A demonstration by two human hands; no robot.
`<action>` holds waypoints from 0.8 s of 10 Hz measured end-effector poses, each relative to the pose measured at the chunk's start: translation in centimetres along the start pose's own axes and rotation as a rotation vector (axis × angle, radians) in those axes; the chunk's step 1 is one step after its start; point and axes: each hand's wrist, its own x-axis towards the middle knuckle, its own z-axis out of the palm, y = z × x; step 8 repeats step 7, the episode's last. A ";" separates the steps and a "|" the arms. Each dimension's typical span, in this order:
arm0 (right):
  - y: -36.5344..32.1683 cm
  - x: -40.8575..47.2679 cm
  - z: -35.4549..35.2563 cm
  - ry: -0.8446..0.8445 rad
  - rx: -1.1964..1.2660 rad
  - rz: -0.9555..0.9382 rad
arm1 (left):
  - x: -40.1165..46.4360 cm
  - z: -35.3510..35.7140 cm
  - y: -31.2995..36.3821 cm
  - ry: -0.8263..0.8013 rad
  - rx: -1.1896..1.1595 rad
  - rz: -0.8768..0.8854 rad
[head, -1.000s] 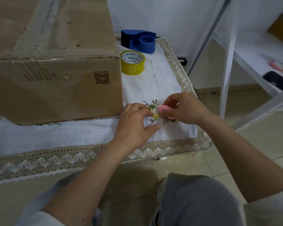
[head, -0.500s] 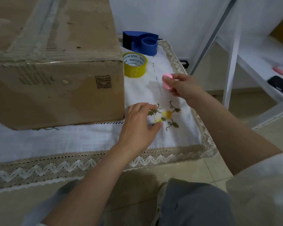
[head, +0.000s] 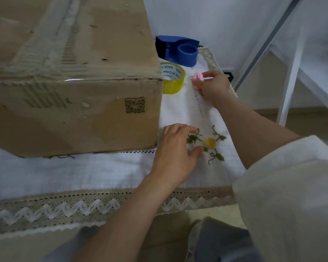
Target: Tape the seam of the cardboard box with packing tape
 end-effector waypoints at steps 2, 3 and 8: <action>0.4 0.5 0.7 0.015 -0.087 -0.040 | 0.3 0.2 0.0 0.009 0.004 -0.003; 0.3 0.7 0.4 0.001 -0.154 -0.048 | 0.4 0.3 0.0 0.013 0.021 -0.001; 0.8 -0.1 0.2 0.094 -0.255 -0.088 | 0.4 0.6 -0.2 0.036 0.029 -0.003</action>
